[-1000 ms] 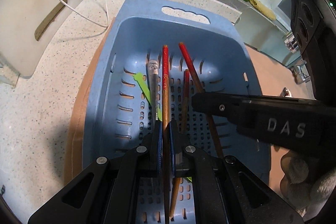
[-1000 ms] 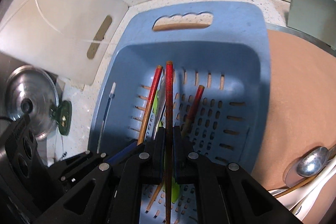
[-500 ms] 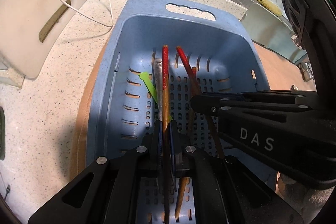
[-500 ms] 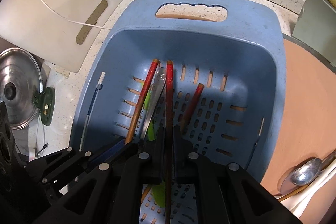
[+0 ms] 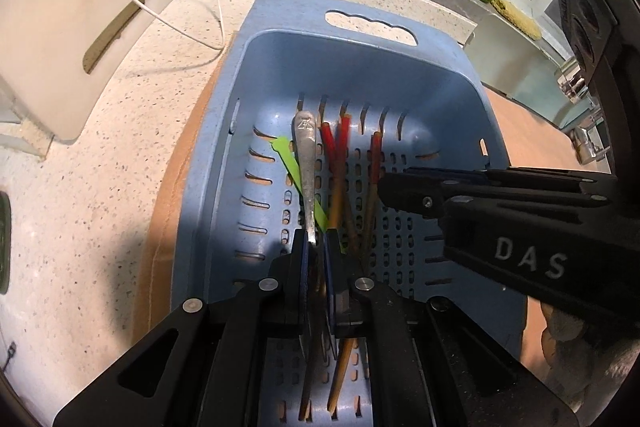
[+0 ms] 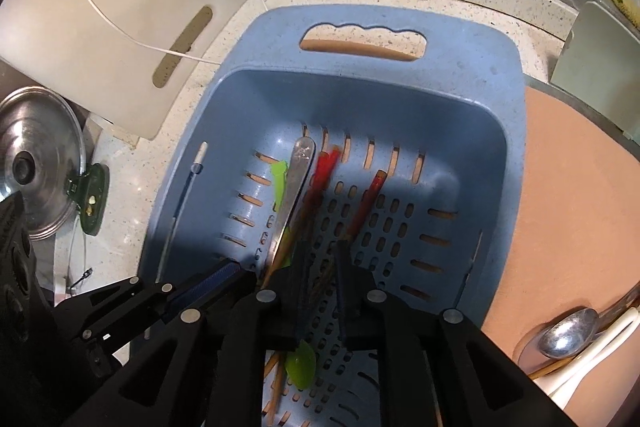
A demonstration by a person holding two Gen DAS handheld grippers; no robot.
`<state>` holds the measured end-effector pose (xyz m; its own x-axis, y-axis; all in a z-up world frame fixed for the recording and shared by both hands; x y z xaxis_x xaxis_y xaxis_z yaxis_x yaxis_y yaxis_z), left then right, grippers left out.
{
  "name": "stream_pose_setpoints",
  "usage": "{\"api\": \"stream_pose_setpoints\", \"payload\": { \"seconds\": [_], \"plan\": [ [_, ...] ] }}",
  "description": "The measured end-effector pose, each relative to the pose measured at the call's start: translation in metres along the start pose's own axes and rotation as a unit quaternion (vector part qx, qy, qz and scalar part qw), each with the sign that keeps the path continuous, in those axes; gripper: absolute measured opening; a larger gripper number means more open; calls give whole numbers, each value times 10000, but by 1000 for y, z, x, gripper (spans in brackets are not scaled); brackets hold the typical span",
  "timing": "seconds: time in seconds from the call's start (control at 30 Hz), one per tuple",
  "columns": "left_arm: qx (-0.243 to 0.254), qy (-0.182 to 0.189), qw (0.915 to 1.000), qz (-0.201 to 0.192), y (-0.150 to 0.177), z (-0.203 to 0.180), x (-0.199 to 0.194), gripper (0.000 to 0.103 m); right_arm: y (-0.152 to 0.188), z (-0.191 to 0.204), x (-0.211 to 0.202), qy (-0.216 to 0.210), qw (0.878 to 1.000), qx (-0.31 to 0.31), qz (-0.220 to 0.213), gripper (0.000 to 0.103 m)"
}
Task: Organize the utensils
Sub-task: 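Open the left tool to drop its chopstick while the right tool drops its chopstick, then move both tools back over the remaining spoons on the mat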
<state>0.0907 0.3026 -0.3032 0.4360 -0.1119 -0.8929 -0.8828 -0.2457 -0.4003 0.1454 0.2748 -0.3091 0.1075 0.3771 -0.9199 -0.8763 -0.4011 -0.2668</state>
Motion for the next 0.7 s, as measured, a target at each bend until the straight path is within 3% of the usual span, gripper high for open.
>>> {"api": "stream_pose_setpoints", "payload": {
  "seconds": [0.1, 0.33, 0.6, 0.7],
  "plan": [
    [-84, -51, 10000, 16, 2, 1, -6, 13, -1, -2, -9, -32, 10000, -3, -82, 25],
    [-155, -132, 9994, -292, 5, -1, -36, 13, 4, -10, -49, -143, 9984, -258, -477, 25],
    [29, -215, 9975, -678, 11, -27, -75, 16, 33, -52, -127, -514, 9844, -645, -1555, 59],
    [100, -157, 9967, -788, 11, -47, -80, 19, 51, -84, -157, -642, 9787, -615, -1850, 60]
  ]
}}
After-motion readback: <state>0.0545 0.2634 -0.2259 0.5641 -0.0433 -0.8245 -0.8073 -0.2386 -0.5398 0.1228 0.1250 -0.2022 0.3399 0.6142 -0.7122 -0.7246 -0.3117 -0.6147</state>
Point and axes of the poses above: each gripper's, at about its wrist camera, not at the fingertips, and x roughly the way its jaws point, z to its left, y to its underside, the point moved 8 cm from there along x, roughly the way its jaws point, and after that the axes turned 3 degrees about -x, right-handed, at the moved point
